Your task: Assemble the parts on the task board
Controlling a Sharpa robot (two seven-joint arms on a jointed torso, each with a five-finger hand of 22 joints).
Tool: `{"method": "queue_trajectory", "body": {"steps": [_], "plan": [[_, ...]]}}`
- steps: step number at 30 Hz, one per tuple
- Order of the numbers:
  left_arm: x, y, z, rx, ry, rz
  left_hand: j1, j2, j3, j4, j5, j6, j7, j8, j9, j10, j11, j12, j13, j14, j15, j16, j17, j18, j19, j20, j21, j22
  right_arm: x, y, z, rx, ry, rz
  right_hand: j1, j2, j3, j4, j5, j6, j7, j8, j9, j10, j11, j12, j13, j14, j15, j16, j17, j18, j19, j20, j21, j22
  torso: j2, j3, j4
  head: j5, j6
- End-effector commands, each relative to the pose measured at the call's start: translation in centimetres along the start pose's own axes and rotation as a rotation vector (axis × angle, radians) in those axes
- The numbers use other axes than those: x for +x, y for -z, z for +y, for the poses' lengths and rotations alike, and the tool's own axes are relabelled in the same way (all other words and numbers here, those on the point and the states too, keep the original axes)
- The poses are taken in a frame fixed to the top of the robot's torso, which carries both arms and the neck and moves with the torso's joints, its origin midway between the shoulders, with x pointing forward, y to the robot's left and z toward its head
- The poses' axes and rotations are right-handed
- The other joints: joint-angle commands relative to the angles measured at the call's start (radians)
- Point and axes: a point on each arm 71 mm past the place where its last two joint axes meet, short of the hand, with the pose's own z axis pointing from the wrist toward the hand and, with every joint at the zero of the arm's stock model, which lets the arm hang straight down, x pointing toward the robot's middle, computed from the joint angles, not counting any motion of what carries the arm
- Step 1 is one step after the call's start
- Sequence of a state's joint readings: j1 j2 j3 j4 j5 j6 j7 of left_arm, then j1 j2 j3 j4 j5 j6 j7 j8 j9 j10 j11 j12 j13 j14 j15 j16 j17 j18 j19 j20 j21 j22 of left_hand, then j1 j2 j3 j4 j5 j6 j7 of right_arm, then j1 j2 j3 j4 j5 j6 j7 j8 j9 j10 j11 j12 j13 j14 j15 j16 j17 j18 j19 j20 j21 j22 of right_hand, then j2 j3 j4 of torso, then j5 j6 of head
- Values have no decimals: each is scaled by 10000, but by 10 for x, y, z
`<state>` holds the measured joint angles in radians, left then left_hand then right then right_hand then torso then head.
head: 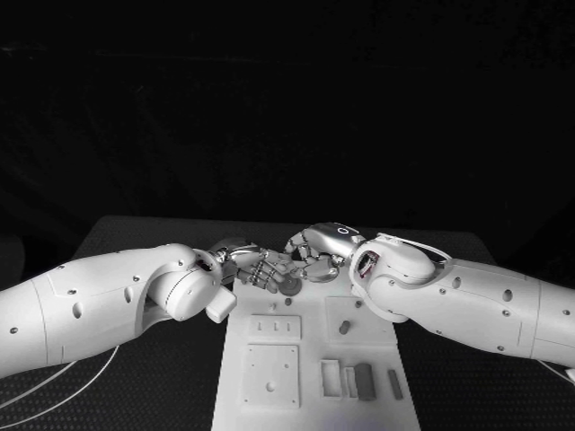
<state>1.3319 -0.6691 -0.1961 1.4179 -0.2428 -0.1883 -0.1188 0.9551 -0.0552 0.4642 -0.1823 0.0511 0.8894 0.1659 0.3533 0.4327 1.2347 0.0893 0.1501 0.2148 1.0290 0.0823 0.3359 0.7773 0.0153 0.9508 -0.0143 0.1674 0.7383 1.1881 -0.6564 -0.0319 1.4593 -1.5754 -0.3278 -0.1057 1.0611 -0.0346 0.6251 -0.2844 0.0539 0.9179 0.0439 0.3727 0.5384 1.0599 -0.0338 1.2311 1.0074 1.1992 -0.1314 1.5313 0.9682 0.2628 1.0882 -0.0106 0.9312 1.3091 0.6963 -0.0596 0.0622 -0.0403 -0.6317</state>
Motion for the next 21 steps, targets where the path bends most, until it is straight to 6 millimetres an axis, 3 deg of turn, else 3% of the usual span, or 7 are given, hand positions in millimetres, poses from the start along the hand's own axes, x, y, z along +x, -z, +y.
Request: {"method": "queue_trajectory", "body": {"steps": [1, 11, 21], "plan": [[5, 0, -1, 9, 11, 409, -43, 10, 17, 12, -19, 27, -45, -34, -11, -19, -6, 40, 18, 20, -2, 27, 19, 95, -3, -28, 37, 15, 0, 0, 0, -15, 156, 40, 9, 69, 13, -36, -33, 1524, 275, 71, 279, 72, -28, 40, 16, 81, -24, 32, 6, -10, 89, -7, 49, 164, -11, -3, -2, 17, -18], [5, -2, -2, -20, -45, 377, -50, -4, 6, 1, -20, 17, -38, -49, -20, -36, 1, 35, 43, 11, 2, 18, 42, 89, -11, -23, 32, 27, 1, 0, 2, -62, 81, 67, 5, 63, 12, -38, -33, 1529, 273, 69, 282, 78, -29, 40, 17, 94, -28, 33, 14, -10, 95, -12, 51, 163, -6, -1, -15, 14, -35], [8, -2, -3, 41, -50, 407, -36, 18, 14, -10, -19, 12, -34, -59, -26, -43, 2, 35, 66, 9, 1, 12, 63, 91, -12, -25, 31, 38, 3, -4, 10, -242, -34, 127, 3, 62, 13, -38, -32, 1534, 271, 67, 285, 83, -31, 40, 17, 97, -31, 32, 9, -10, 100, -16, 52, 162, 3, -13, 14, -3, -78]]}}
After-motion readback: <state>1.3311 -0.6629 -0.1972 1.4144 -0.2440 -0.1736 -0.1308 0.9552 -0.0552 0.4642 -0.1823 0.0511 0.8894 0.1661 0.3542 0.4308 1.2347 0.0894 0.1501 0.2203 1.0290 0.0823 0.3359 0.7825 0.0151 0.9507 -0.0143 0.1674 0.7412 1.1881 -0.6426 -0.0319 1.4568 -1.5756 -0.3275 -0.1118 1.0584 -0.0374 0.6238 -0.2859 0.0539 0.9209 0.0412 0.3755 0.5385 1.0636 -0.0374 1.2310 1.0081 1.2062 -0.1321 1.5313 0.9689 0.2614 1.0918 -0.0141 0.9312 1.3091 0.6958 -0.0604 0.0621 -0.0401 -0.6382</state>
